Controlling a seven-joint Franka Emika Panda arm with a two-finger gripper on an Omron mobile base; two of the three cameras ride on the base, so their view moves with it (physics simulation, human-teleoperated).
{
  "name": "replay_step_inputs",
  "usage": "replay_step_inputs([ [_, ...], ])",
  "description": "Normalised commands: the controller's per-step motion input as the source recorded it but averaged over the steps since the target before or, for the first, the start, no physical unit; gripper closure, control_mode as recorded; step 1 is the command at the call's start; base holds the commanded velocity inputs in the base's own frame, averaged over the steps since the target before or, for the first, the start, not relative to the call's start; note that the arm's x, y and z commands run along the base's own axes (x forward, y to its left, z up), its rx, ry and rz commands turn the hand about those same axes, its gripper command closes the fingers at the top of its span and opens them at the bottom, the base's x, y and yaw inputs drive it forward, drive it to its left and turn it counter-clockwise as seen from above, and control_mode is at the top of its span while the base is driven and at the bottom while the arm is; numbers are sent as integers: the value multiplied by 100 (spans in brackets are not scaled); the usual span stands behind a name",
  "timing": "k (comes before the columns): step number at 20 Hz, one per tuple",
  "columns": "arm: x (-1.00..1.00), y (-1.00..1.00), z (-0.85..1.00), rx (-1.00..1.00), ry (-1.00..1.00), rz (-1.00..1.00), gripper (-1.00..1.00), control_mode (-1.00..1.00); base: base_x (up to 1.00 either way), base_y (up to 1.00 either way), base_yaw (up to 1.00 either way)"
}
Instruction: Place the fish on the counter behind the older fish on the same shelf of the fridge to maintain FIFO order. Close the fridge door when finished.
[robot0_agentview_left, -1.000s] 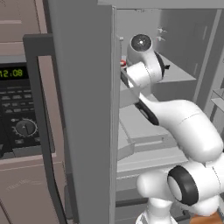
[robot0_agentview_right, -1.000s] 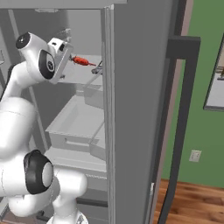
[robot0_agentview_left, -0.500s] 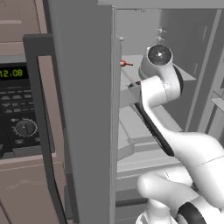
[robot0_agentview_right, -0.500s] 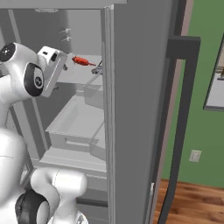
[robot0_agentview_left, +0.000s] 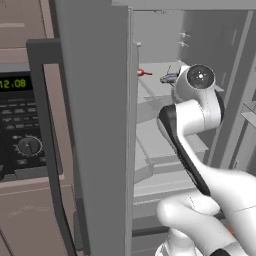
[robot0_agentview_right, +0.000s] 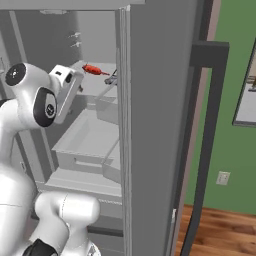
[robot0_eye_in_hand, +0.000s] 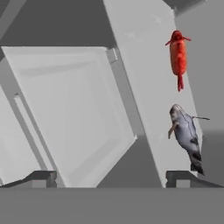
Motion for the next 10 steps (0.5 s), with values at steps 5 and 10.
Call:
replay_step_inputs([
  [5,0,-5,-15,1,0,1,-100,-100,0,0,0],
  [10,-29,0,-23,0,0,0,-100,-100,0,0,0],
])
